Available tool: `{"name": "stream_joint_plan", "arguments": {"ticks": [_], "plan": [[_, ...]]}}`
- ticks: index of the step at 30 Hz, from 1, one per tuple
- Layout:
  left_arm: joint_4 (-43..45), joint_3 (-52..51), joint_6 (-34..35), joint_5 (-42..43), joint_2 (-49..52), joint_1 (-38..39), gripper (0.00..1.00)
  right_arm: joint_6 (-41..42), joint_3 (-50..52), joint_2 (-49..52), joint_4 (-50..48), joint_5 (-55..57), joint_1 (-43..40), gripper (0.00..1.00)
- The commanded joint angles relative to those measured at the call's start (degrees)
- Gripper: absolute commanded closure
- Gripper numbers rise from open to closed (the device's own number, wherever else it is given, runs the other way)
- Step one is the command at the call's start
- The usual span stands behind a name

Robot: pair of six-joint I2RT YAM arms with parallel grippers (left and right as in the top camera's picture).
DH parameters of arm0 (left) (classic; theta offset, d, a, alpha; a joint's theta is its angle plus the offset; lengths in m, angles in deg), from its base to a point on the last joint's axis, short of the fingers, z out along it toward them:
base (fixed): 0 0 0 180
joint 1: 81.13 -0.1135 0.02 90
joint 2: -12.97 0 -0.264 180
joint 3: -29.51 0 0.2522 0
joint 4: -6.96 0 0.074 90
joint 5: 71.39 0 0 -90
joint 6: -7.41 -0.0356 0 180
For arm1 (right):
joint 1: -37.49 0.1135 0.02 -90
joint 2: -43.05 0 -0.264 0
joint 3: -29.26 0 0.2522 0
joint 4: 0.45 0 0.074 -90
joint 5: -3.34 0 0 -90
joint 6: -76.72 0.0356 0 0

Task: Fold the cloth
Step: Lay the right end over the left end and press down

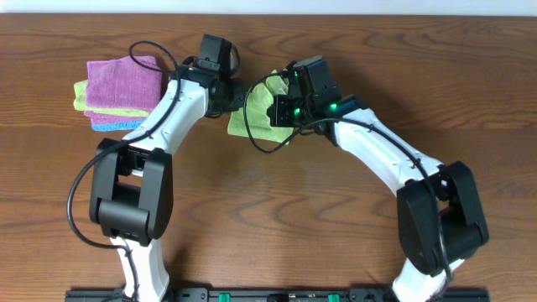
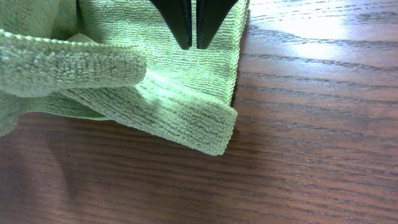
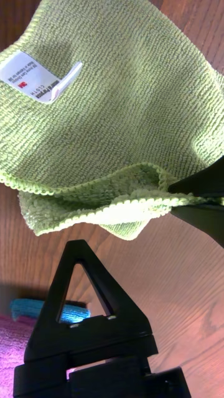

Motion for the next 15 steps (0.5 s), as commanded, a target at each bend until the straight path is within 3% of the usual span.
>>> {"name": "stream_joint_plan", "arguments": {"ticks": [1, 15], "plan": [[-0.22, 0.59, -1.2, -1.38, -3.5, -1.01, 0.94, 0.13, -2.03, -0.9, -0.37, -0.35, 0.61, 0.99], [-1.53, 0.59, -1.81, -1.36, -7.76, -4.37, 0.94, 0.17, -2.34, 0.13, -1.84, 2.19, 1.99, 0.99]]}}
